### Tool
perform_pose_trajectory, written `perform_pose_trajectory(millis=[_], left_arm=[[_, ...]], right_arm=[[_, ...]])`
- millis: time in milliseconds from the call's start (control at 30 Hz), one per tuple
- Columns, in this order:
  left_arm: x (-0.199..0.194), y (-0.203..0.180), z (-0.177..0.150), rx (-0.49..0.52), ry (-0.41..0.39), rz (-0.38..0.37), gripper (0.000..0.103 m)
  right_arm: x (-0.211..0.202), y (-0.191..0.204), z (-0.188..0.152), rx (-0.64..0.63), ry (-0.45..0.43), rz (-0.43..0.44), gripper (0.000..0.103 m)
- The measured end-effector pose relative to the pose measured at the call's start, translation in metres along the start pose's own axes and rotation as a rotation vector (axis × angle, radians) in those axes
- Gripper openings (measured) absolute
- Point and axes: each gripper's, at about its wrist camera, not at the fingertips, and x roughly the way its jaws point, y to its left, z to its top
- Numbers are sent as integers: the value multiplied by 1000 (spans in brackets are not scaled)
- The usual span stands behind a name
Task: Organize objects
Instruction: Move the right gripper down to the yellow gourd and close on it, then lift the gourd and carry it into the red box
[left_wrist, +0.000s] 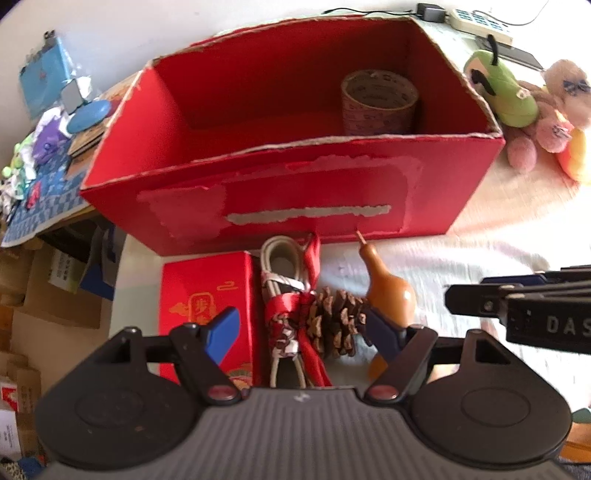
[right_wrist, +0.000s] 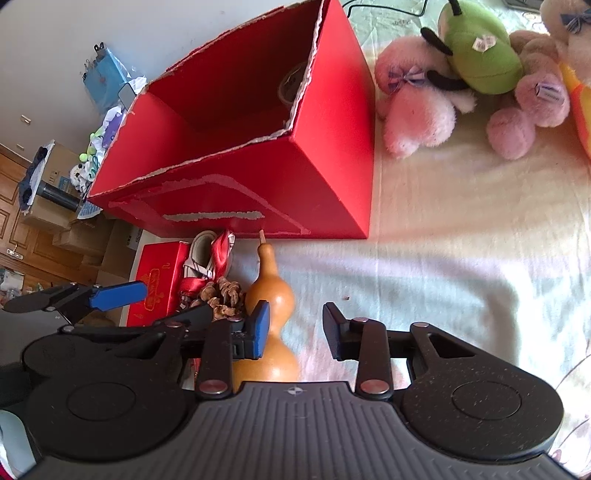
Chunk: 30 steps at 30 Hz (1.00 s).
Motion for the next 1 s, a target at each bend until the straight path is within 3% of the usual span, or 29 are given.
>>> perform_pose_trajectory(millis=[167, 400, 500, 900, 1000], left_arm=[[2, 3, -5, 18, -1, -76, 77], [3, 17, -17, 7, -15, -327, 68], [8, 17, -19, -3, -4, -427, 65], [19, 0, -18, 75, 58, -531, 62], [16, 0, -18, 102, 42, -569, 69]], right_arm=[[7, -3, 4, 30, 21, 31, 33], [21, -7, 7, 77, 74, 120, 32], [27, -7, 8, 81, 95, 121, 32], [34, -8, 10, 13, 155, 123, 35], [36, -11, 7, 4, 165, 129, 35]])
